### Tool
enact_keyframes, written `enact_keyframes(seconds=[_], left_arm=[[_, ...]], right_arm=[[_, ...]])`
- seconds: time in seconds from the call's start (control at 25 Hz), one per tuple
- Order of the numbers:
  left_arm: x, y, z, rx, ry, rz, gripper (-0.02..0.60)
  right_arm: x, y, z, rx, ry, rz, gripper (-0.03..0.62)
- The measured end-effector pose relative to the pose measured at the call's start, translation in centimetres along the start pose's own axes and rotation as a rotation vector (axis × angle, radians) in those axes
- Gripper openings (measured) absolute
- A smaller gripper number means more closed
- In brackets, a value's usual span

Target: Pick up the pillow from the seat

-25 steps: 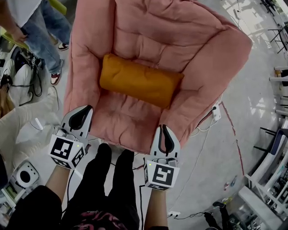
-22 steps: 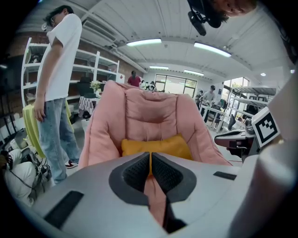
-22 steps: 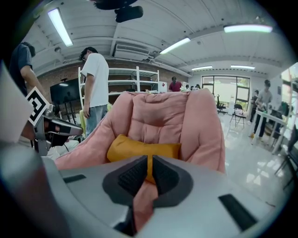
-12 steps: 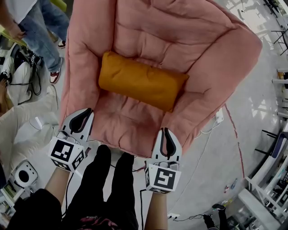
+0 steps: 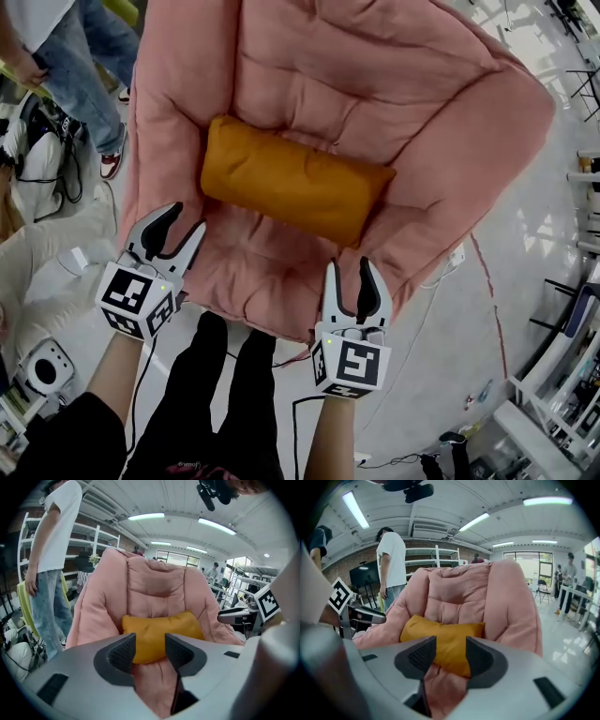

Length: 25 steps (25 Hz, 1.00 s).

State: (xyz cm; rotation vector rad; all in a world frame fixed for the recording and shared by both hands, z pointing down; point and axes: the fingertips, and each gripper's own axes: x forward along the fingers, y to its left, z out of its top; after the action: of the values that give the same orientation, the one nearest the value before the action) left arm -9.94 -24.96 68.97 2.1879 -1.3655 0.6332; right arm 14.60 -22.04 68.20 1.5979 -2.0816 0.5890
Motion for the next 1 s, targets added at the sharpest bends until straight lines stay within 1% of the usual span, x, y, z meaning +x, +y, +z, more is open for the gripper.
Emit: enact_keyframes(seconds=[0.04,0.16,0.32,0.44,0.72,0.8,1.0], left_arm=[[0.5,0.1,0.1,-0.008,0.008,-0.004,0.188],[2.1,0.4,-0.1,-0.031,0.037,-0.023,0.224],[3.6,1.8,-0.5,-0.053,0.039,-0.002,0.242],[5.0,2.3,-1.0,-0.059,0.056,-0.004,0.252],[8.7,2.9,-0.9,-0.037,0.093,-0.001,0.268],[9.5,3.3,-0.9,-0.043,0.110,0.005,0.285],[11.4,3.8,-1.3,-0.042,0.146,0.003,0.302]], right_arm=[[0.4,-0.2,0.1,0.009,0.004,0.005,0.196],[1.6,-0.9,-0.1,0.021,0.022,0.007,0.228],[3.6,-1.3,-1.0,0.047,0.062,0.003,0.270],[4.9,-2.0,-1.6,0.083,0.081,-0.005,0.279],[8.0,-3.4,-2.6,0.120,0.139,-0.005,0.305],[8.6,-3.7,-3.0,0.134,0.164,0.002,0.314],[10.2,-3.8,-4.0,0.126,0.210,0.014,0.334]])
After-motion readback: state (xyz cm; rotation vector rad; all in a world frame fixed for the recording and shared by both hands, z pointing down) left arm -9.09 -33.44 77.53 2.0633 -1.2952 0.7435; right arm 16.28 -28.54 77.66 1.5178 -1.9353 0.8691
